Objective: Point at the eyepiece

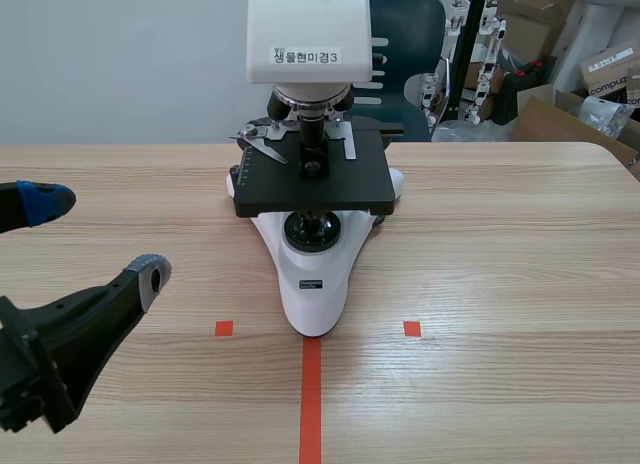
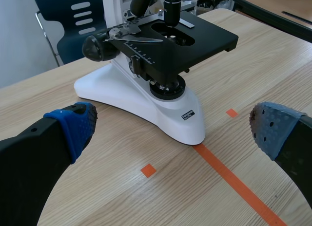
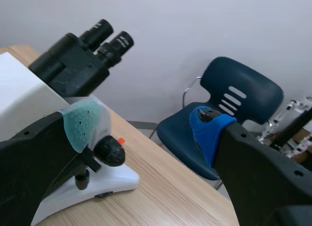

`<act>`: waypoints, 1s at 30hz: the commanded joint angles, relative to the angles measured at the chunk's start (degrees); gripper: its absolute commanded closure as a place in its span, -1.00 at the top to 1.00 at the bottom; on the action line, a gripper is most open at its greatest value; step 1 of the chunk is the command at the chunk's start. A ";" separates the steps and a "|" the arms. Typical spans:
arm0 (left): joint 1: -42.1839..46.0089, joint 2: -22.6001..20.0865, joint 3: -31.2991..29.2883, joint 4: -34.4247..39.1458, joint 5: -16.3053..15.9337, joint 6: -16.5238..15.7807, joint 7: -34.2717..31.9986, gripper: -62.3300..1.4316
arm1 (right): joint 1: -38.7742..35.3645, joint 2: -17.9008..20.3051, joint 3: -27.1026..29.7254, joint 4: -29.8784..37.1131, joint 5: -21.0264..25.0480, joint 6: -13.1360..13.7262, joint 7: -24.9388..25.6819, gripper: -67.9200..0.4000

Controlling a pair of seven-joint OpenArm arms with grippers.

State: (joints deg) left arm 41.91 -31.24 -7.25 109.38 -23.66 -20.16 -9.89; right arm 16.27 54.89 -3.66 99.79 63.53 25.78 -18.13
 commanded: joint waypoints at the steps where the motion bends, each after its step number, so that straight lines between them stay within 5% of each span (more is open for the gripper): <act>1: -0.04 0.59 0.04 1.25 -0.61 0.07 -0.81 1.00 | 2.95 -0.37 -1.77 -0.85 0.63 -0.39 0.59 0.26; 5: -0.04 0.59 0.04 1.25 -0.61 0.07 -0.83 1.00 | 8.28 -3.34 -8.98 -2.34 2.51 -0.42 -0.63 0.26; 10: -0.04 0.59 0.04 1.25 -0.61 0.07 -0.81 1.00 | 11.06 -8.11 -13.68 -4.17 10.73 -0.42 -1.55 0.26; 18: -0.04 0.59 0.04 1.25 -0.61 0.07 -0.79 1.00 | 13.14 -14.08 -14.03 -7.39 12.17 -2.40 -3.72 0.26; 23: -0.04 0.59 0.04 1.22 -0.61 0.07 -0.83 1.00 | 16.11 -14.53 -13.97 -14.78 12.20 -8.00 -3.13 0.26; 30: -0.04 0.59 0.04 1.22 -0.61 0.07 -0.79 1.00 | 21.03 -14.60 -13.99 -24.00 15.23 -5.77 -2.67 0.26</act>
State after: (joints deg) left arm 41.91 -31.24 -7.25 109.38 -23.66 -20.16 -9.89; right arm 35.07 39.53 -18.81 73.93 77.65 19.92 -21.96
